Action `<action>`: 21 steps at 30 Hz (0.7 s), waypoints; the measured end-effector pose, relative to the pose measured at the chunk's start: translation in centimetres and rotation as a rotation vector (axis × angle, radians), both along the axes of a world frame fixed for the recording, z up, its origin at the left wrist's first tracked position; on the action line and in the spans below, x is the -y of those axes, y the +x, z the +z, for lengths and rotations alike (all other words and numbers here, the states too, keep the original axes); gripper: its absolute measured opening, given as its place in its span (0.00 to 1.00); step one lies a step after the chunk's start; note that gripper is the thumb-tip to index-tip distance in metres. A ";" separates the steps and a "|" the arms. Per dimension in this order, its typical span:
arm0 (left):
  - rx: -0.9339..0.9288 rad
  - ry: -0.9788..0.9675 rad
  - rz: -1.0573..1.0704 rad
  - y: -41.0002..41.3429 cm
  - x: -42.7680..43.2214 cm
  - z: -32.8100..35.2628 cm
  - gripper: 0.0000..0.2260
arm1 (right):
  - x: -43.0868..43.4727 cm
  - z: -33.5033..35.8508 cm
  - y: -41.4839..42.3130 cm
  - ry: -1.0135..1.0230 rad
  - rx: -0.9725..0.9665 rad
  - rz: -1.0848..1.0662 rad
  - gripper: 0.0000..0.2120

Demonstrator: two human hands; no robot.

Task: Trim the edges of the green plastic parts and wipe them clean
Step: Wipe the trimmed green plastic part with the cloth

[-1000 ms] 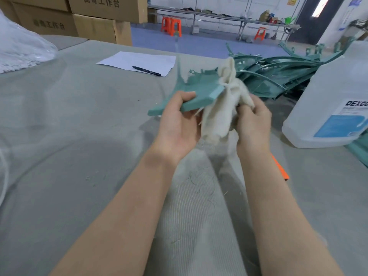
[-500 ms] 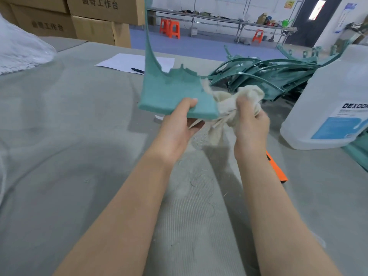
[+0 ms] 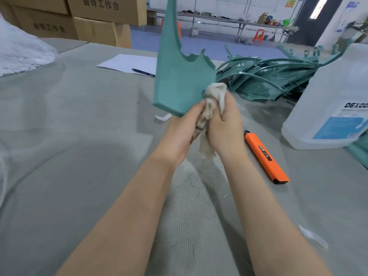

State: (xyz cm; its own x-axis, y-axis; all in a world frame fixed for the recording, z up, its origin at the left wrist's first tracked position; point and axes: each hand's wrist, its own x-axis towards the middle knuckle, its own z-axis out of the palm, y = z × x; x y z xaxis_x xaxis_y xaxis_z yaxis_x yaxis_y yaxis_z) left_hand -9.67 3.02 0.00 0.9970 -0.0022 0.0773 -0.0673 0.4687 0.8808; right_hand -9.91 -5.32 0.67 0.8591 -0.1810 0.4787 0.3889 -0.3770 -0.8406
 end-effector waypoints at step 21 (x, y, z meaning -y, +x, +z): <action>0.062 0.128 0.071 0.1 0.2 -0.2 0.12 | 2.0 0.6 0.5 0.284 -0.257 0.245 0.04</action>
